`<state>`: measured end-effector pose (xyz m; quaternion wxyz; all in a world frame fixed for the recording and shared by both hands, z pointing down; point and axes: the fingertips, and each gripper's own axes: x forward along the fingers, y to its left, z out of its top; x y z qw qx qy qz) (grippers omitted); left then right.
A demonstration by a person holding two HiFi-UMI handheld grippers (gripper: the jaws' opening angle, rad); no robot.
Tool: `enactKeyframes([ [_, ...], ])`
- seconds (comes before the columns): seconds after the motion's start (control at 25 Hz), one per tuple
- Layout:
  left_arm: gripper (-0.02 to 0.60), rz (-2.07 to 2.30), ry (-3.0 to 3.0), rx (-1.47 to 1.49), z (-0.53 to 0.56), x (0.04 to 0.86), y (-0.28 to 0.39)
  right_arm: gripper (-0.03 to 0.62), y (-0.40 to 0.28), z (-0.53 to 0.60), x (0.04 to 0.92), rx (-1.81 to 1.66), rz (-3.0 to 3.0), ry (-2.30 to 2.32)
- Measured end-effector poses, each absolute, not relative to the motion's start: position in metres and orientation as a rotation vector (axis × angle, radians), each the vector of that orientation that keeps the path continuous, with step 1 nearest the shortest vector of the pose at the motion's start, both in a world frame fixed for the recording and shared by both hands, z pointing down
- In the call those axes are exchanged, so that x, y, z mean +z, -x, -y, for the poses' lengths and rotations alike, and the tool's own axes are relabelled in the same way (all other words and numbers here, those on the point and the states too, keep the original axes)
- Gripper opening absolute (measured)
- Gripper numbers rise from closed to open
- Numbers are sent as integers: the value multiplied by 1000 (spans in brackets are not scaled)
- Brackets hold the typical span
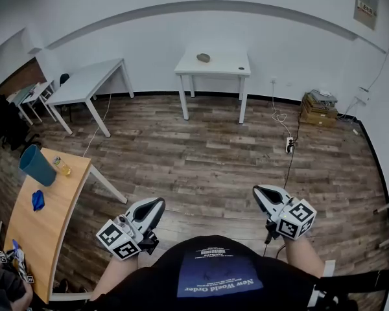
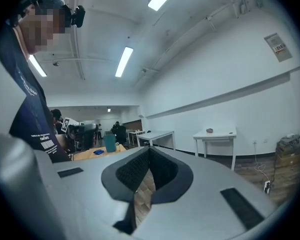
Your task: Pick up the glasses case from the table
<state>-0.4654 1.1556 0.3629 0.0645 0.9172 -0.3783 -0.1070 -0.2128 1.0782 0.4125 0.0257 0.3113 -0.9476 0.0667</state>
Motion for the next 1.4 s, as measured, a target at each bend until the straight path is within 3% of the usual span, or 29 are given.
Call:
enactKeyframes([
  [0.36, -3, 1087, -2786, -304, -1143, 357, 417, 2, 167, -1076, 409, 216, 2924, -1001],
  [1.08, -3, 807, -2834, -274, -1117, 366, 202, 2, -56, -1087, 420, 237, 2822, -1265],
  [1.4, -3, 678, -2842, -262, -1065, 372, 180, 2, -79, -1059, 423, 250, 2760, -1380],
])
